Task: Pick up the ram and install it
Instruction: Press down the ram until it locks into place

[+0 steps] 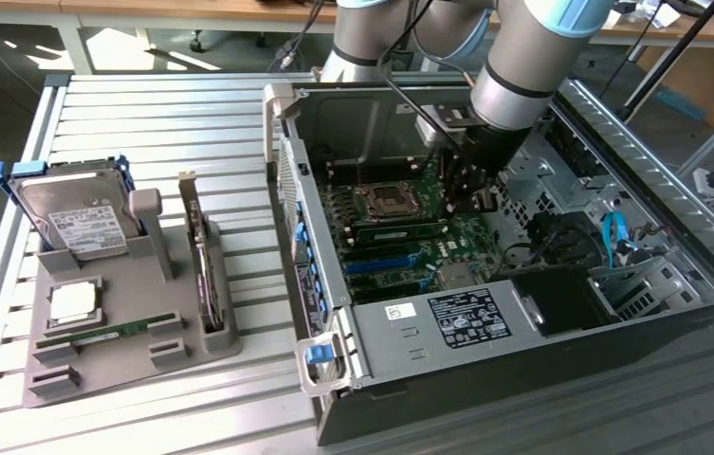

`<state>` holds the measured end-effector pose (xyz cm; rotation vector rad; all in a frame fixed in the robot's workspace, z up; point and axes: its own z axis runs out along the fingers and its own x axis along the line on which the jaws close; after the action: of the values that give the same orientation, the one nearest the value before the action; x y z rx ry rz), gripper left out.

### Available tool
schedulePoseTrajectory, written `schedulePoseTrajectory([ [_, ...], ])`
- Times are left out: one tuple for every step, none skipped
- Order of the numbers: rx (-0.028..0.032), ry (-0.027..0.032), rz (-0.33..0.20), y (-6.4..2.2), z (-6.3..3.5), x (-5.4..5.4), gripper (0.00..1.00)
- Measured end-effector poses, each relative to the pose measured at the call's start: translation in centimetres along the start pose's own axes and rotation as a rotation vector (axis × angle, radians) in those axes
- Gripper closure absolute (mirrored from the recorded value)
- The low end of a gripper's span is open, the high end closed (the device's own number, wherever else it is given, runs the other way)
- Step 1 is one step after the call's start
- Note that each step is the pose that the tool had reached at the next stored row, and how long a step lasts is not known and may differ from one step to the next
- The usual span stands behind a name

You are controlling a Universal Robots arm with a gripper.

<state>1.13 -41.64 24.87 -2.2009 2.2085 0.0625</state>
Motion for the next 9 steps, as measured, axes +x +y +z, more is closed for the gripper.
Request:
schedulePoseTrajectory([
  [0.0,0.0,0.0,0.03,0.0,0.0,0.9],
  [0.0,0.0,0.0,0.21,0.0,0.0,0.9],
  [0.0,0.0001,0.0,0.44,0.0,0.0,0.9],
  [0.0,0.0001,0.0,0.86,0.0,0.0,0.9],
  [0.0,0.0001,0.0,1.1,0.01,0.0,0.9],
  [0.0,0.0002,0.0,1.41,0.01,0.0,0.9],
  [0.0002,0.0002,0.0,1.8,0.01,0.0,0.9],
  [0.0006,0.0002,0.0,2.3,0.02,0.0,0.9],
  [0.001,0.0,0.0,2.7,0.03,0.0,0.9],
])
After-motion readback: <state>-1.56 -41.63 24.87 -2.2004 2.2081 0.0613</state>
